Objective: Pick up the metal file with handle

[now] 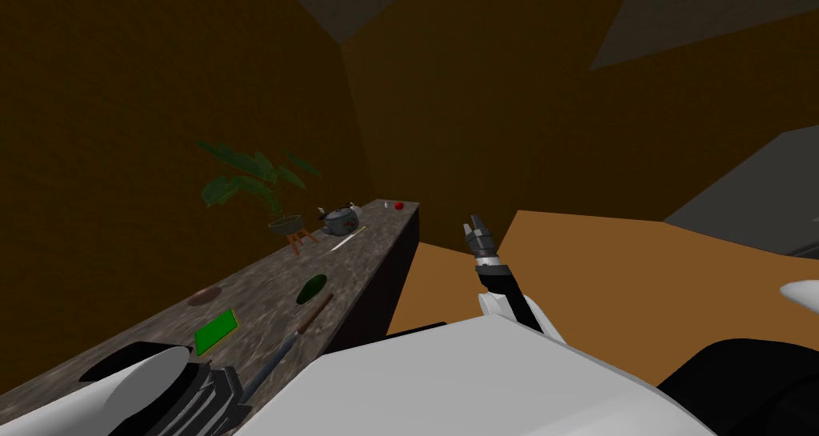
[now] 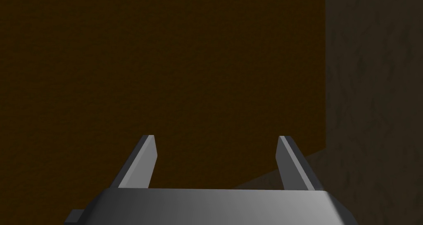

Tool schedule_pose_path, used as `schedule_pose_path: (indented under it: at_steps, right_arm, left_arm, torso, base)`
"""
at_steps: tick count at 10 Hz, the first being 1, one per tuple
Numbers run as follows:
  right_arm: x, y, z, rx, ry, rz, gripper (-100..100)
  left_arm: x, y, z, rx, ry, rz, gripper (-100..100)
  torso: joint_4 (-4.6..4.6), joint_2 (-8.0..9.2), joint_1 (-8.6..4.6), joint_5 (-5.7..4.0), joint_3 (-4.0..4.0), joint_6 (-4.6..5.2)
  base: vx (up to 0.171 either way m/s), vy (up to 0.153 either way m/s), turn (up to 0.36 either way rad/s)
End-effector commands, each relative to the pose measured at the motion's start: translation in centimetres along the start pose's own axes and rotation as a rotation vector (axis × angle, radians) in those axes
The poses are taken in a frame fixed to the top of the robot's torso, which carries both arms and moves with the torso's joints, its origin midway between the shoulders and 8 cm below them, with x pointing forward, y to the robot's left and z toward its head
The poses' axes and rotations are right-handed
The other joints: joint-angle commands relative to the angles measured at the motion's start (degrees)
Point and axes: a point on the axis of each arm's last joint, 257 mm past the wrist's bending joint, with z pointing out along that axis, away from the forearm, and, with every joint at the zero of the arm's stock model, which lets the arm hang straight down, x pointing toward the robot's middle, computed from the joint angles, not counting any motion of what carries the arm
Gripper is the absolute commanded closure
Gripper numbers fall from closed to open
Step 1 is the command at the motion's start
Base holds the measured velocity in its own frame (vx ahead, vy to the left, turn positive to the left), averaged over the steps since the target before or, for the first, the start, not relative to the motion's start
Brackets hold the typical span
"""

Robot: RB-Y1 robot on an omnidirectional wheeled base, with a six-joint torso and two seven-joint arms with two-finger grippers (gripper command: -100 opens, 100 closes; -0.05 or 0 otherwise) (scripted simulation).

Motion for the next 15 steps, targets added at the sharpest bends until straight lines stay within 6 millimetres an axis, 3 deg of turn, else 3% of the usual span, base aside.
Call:
schedule_pose_path:
  at_steps: [1, 3, 4, 5, 9, 10, 11, 14, 15]
  right_arm:
    - [0.0, 0.0, 0.0, 0.0, 0.0, 0.0, 0]
    - [0.0, 0.0, 0.0, 0.0, 0.0, 0.0, 0]
    - [0.0, 0.0, 0.0, 0.0, 0.0, 0.0, 0]
    - [0.0, 0.0, 0.0, 0.0, 0.0, 0.0, 0]
    - [0.0, 0.0, 0.0, 0.0, 0.0, 0.0, 0]
    - [0.0, 0.0, 0.0, 0.0, 0.0, 0.0, 0]
    - [0.0, 0.0, 0.0, 0.0, 0.0, 0.0, 0]
    - [0.0, 0.0, 0.0, 0.0, 0.0, 0.0, 0]
    - [0.0, 0.0, 0.0, 0.0, 0.0, 0.0, 0]
  left_arm:
    - [0.0, -0.2, 0.8, 0.002, 0.001, 0.0, -100]
    - [-0.1, -0.3, 2.1, 0.002, 0.0, -0.002, -100]
    - [-0.2, -0.3, 1.7, -0.001, -0.001, -0.003, -100]
    - [-0.2, -0.3, 1.8, 0.001, 0.001, -0.001, 100]
    - [-0.3, -0.3, 1.8, 0.0, 0.0, -0.003, 100]
    - [-0.3, -0.3, 1.8, 0.0, 0.0, -0.003, 0]
    - [0.0, -0.2, 0.8, 0.002, 0.001, 0.0, 100]
    - [0.0, -0.1, 0.2, 0.003, 0.002, 0.002, 100]
    - [0.0, -0.1, 0.1, 0.003, 0.001, 0.002, 0]
  torso:
    - [0.0, 0.0, 0.0, 0.0, 0.0, 0.0]
    - [0.0, 0.01, -0.01, 0.0, 0.01, 0.0]
    - [0.0, 0.02, -0.02, 0.0, 0.01, 0.0]
    - [0.01, 0.01, -0.01, -0.01, 0.01, -0.01]
    - [0.0, -0.01, 0.04, 0.0, 0.0, 0.02]
    - [0.0, -0.01, 0.04, 0.0, 0.0, 0.01]
    - [0.0, -0.01, 0.04, 0.0, 0.0, 0.01]
    - [0.01, -0.01, 0.03, -0.02, 0.0, 0.01]
    - [0.01, -0.01, 0.04, 0.0, 0.0, 0.01]
  base:
    - [-0.004, -0.006, -0.01]
    - [-0.005, -0.007, -0.009]
    - [0.0, 0.0, 0.0]
    - [0.0, 0.0, 0.0]
    - [0.0, 0.0, 0.0]
    - [0.0, 0.0, 0.0]
    - [0.003, 0.004, 0.014]
    - [0.005, 0.006, 0.007]
    - [0.0, 0.0, 0.0]
